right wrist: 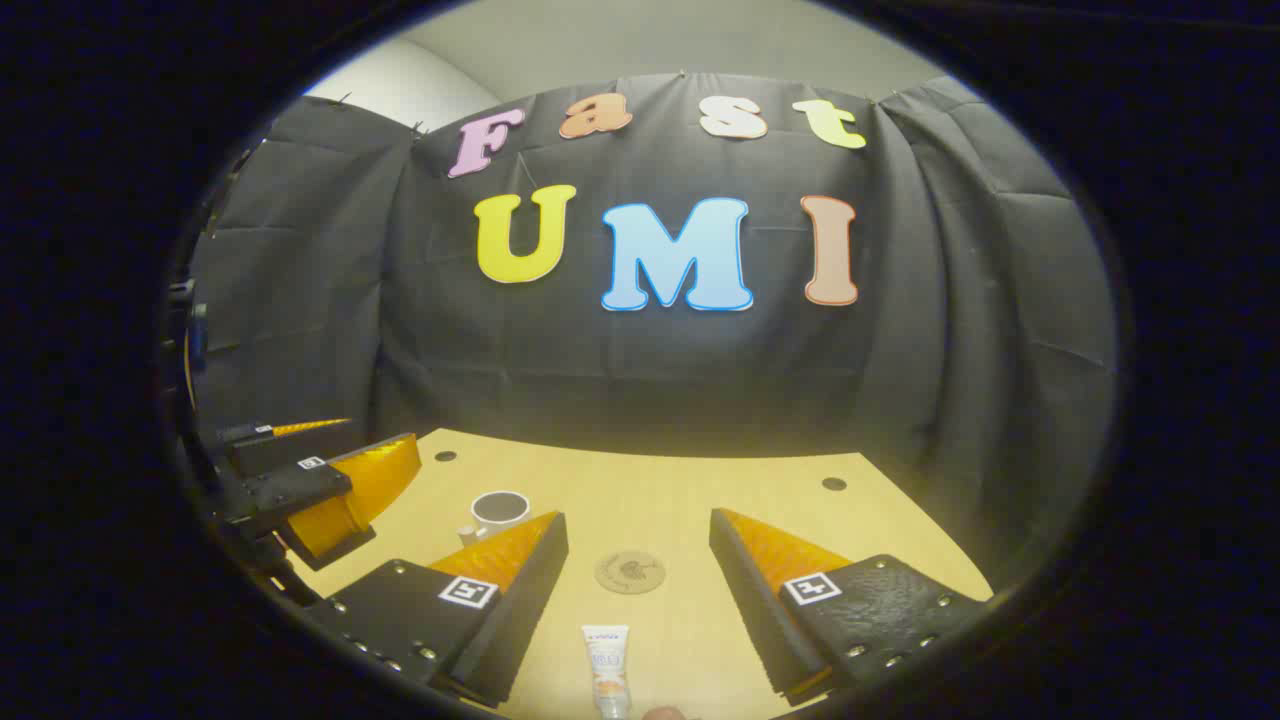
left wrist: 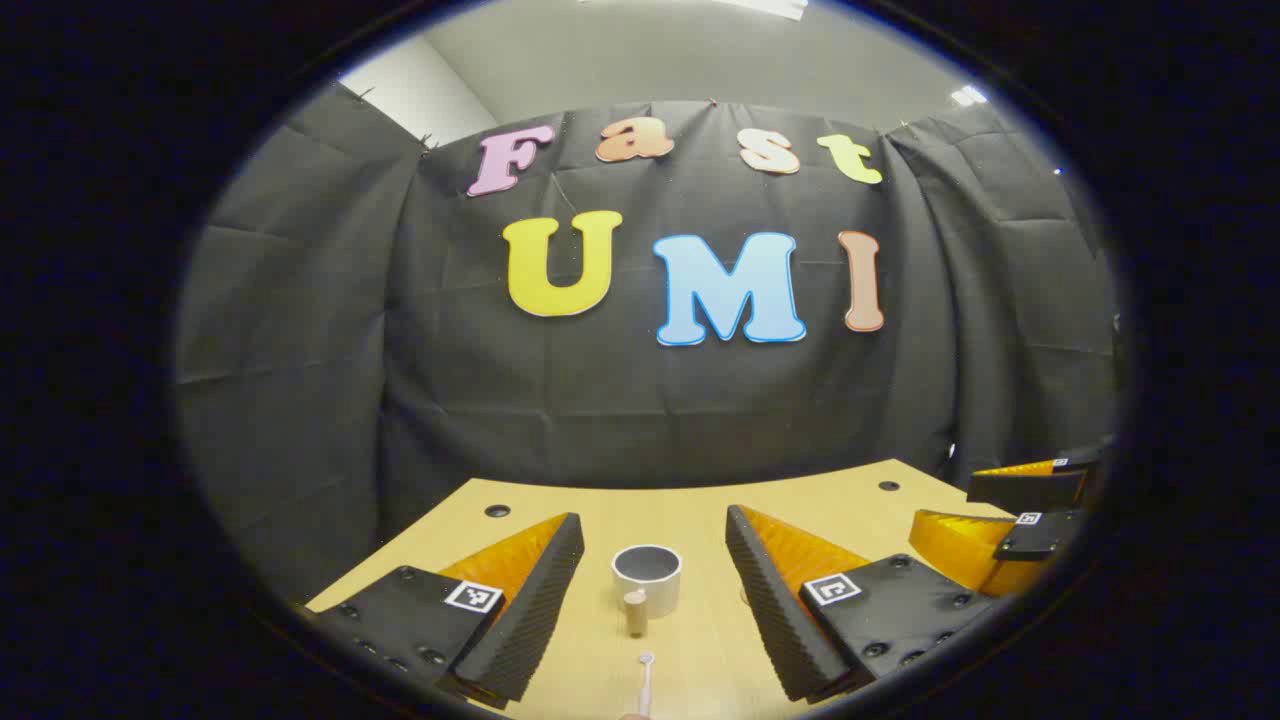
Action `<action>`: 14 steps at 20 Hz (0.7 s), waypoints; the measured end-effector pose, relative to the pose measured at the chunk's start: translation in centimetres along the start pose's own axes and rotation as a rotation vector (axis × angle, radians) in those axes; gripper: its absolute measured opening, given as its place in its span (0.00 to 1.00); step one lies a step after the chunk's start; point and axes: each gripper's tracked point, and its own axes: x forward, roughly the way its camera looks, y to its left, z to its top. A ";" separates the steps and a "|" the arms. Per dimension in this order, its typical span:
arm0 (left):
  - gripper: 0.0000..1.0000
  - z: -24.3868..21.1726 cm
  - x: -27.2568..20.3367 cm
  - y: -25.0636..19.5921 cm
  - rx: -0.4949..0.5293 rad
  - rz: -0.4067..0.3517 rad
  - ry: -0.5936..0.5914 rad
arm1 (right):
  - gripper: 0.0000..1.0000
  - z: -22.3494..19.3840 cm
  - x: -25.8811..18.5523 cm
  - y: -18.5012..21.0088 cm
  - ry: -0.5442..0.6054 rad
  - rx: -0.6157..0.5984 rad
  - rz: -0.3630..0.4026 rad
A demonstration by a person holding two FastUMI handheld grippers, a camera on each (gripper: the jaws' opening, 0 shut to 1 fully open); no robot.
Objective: Put the toothbrush and toothpaste on the desktop into the cup, then pick up the cup and place it on the coaster on the desktop.
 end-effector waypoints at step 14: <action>1.00 -1.2 -0.2 -0.5 -0.026 -0.017 0.057 | 0.89 -3.2 1.5 0.1 0.134 0.032 -0.004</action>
